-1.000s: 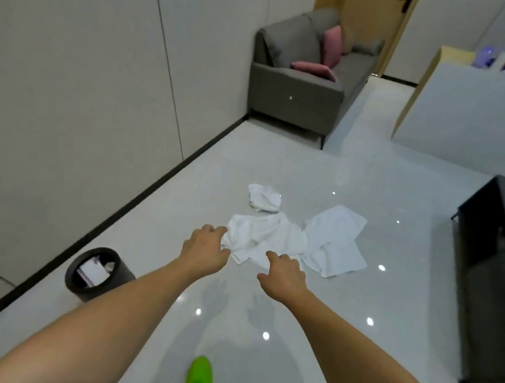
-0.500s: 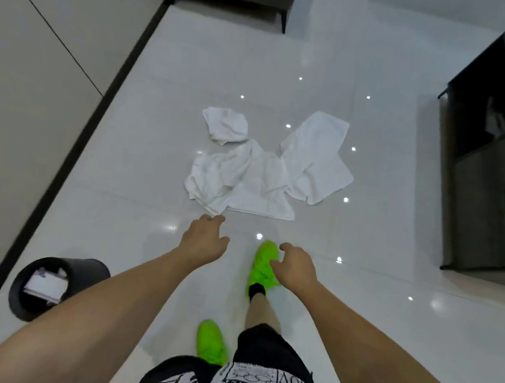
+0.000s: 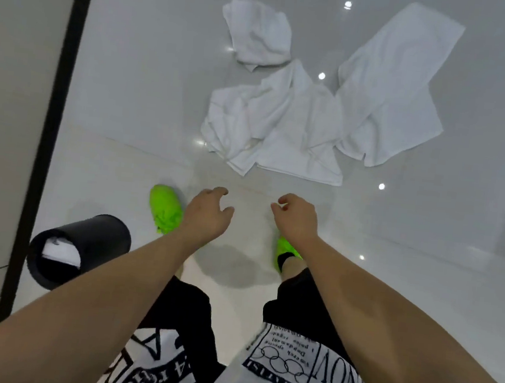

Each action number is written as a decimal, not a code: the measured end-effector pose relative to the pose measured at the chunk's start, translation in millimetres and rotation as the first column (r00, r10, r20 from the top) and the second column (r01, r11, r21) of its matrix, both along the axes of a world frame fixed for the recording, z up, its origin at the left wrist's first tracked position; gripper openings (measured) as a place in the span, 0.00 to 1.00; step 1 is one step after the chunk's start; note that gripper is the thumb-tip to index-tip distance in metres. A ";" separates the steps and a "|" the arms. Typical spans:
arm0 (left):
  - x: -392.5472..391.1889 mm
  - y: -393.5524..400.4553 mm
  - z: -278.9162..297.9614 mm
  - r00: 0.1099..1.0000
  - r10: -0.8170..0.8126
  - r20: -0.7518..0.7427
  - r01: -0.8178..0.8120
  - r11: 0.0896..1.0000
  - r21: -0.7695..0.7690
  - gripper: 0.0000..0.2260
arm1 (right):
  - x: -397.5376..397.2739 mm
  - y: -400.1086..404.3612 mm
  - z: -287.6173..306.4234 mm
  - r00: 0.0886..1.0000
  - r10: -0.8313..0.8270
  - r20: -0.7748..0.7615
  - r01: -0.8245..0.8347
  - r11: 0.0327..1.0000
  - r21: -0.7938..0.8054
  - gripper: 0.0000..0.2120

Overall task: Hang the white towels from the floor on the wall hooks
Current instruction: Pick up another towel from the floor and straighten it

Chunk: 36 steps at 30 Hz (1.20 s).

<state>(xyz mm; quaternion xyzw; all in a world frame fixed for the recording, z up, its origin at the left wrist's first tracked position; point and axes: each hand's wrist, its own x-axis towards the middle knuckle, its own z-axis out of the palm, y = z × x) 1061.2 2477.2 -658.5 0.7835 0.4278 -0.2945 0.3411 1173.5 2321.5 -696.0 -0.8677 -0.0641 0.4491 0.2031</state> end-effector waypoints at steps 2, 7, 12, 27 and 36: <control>7.1 23.7 -47.6 1.000 -0.018 -0.002 0.018 1.000 -0.016 0.21 | -3.8 32.0 -48.2 0.999 0.009 -0.038 -0.009 1.000 0.010 0.15; 8.9 91.8 -198.7 0.996 -0.084 -0.010 0.083 0.995 -0.060 0.21 | -24.6 110.2 -203.2 0.894 -0.349 -0.281 0.364 0.931 0.002 0.06; -1.1 153.0 -342.0 0.988 -0.149 -0.043 0.147 0.988 -0.043 0.20 | -35.7 170.9 -362.2 0.469 -0.793 -0.389 0.820 0.554 -0.141 0.07; 9.9 203.2 -315.7 0.961 -0.271 -0.045 0.263 0.955 -0.136 0.19 | 2.0 222.5 -319.9 0.221 -0.957 -0.186 0.961 0.247 -0.129 0.04; 160.5 192.4 -15.6 0.888 -0.394 0.236 0.400 0.916 0.024 0.20 | 123.0 214.2 34.7 0.317 -0.895 -0.313 0.943 0.261 0.206 0.07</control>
